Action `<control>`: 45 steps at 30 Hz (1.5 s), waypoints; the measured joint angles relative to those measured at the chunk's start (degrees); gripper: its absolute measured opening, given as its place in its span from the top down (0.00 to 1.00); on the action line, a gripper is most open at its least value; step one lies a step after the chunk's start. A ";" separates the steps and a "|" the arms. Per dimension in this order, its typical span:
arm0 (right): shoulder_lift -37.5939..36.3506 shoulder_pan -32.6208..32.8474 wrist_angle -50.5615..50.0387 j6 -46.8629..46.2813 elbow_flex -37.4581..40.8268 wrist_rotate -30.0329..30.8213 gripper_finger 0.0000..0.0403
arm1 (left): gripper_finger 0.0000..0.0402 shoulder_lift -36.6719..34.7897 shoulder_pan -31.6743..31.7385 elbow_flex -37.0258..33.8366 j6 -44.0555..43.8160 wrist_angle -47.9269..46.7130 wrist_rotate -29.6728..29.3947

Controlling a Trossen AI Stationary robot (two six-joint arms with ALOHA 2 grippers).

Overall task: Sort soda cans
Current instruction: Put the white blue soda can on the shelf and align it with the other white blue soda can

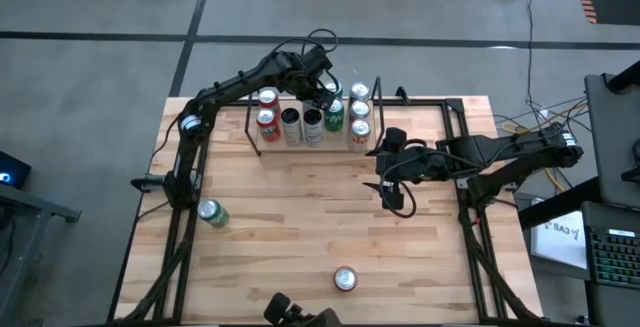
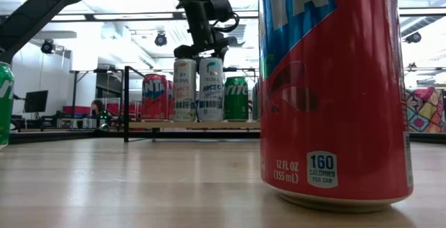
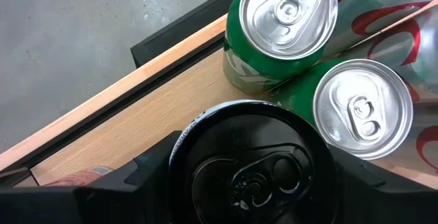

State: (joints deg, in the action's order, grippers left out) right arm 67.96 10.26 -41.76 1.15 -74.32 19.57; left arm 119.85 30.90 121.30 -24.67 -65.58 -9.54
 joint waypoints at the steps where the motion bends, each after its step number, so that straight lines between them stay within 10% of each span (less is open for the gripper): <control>1: 0.00 0.00 0.00 0.02 0.00 0.00 0.18 | 0.40 0.00 0.00 0.00 0.01 0.00 0.04; 45: 0.00 0.02 -1.46 -1.19 0.00 0.00 0.18 | 0.35 -0.31 -0.44 -4.19 0.11 3.51 0.06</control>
State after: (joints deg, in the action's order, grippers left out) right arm 67.96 10.28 -43.22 -0.03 -74.32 19.57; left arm 119.54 30.46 117.11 -24.55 -62.07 -9.48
